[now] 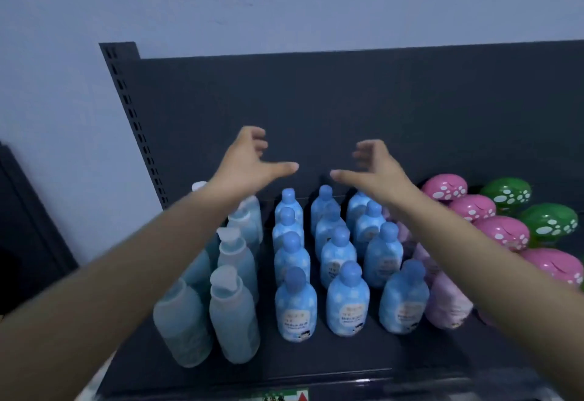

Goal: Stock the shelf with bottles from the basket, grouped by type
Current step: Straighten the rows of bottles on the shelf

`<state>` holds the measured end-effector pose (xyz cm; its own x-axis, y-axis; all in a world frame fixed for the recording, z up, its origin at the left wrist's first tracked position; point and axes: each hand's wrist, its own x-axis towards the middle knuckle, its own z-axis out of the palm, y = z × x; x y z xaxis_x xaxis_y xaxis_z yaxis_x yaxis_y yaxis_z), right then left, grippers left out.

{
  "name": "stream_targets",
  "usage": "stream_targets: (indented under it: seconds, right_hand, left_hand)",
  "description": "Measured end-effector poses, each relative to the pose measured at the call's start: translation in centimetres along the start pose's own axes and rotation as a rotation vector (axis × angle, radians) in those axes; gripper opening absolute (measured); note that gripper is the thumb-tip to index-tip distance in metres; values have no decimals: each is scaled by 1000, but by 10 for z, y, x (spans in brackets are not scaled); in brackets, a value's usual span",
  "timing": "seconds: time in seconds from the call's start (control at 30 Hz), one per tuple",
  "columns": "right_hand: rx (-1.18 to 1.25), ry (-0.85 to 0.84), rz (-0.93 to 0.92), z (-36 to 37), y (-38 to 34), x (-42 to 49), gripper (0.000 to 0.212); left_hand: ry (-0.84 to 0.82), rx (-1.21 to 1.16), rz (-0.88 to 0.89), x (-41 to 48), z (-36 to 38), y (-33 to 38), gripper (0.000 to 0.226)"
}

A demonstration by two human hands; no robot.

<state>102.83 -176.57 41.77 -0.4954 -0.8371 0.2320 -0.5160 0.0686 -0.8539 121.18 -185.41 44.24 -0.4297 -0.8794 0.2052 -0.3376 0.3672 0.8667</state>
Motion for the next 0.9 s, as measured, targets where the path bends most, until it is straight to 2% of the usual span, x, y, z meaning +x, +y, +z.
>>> stream_targets:
  seconds: [0.07, 0.1, 0.17, 0.23, 0.37, 0.43, 0.6, 0.73, 0.9]
  right_hand:
    - [-72, -98, 140, 13, 8, 46, 75]
    - [-132, -134, 187, 23, 17, 61, 77]
    - [-246, -216, 260, 42, 38, 82, 81]
    - [-309, -278, 332, 55, 55, 92, 75]
    - [-346, -388, 441, 61, 76, 102, 59]
    - [-305, -425, 487, 62, 78, 105, 53]
    - [-156, -437, 549, 64, 83, 110, 43]
    - [-86, -415, 571, 68, 88, 113, 47]
    - [-91, -410, 587, 71, 90, 115, 50]
  left_hand:
    - [-120, 81, -213, 51, 13, -5, 82]
    - [-187, 134, -267, 64, 22, -11, 81]
    - [-307, 295, -286, 81, 42, -31, 75]
    - [-380, 457, -294, 94, 57, -54, 67]
    - [-451, 573, -385, 108, 62, -86, 65]
    - [-499, 566, -410, 110, 65, -93, 55]
    - [-509, 497, -364, 114, 73, -100, 17]
    - [-509, 523, -335, 118, 75, -103, 22]
    - [-492, 557, -299, 119, 74, -103, 15]
